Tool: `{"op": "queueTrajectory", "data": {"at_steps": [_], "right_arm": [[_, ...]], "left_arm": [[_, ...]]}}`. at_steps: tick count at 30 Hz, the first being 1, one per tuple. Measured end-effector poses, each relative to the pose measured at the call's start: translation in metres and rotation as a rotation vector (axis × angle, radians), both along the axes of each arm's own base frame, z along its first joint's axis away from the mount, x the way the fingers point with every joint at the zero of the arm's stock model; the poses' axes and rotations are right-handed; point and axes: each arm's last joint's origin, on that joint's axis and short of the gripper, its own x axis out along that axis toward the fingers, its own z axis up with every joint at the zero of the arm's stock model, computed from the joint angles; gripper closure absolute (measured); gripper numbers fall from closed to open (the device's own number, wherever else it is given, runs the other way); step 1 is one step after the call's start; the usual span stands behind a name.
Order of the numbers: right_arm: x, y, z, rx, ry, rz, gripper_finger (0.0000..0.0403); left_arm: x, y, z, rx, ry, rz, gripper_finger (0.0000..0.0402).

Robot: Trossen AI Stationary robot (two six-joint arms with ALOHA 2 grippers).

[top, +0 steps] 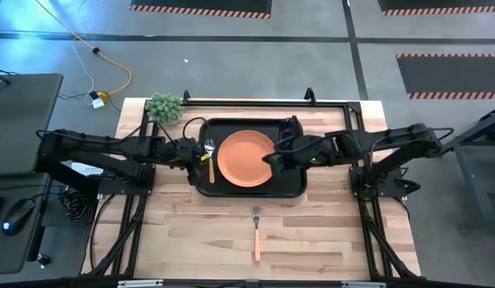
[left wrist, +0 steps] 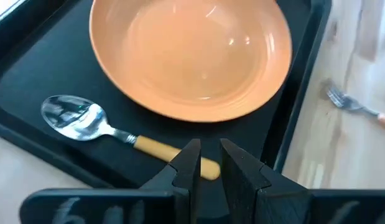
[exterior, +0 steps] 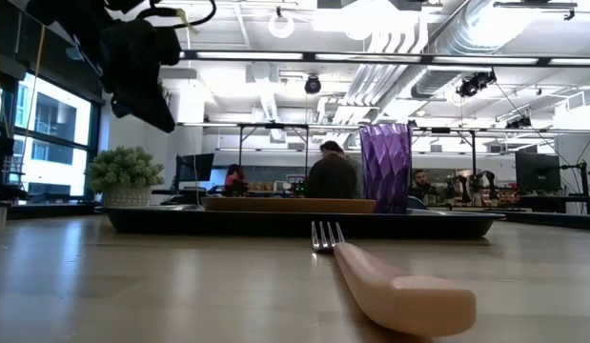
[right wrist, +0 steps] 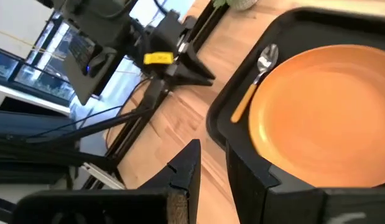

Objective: Pick and place plate/cup/fork/spoon on tray
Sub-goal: Put the yellow spoon to the left side of the orange plate on the black serving tray

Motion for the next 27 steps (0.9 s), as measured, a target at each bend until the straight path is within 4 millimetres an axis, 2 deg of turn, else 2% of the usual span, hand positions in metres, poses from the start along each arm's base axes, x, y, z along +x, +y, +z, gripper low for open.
{"op": "queueTrajectory", "data": {"at_steps": [6,16,27], "right_arm": [[0.008,0.001,-0.008,0.017,0.025,-0.01,0.0336],[0.012,-0.002,-0.002,0.009,-0.043,-0.018,0.0336],[0.015,-0.006,0.001,0.007,-0.084,-0.002,0.0336]], "left_arm": [[0.007,0.004,-0.011,0.02,0.072,-0.007,0.0351],[0.028,0.005,-0.044,0.024,0.227,-0.023,0.0351],[0.047,0.005,-0.068,0.028,0.258,-0.059,0.0351]]}}
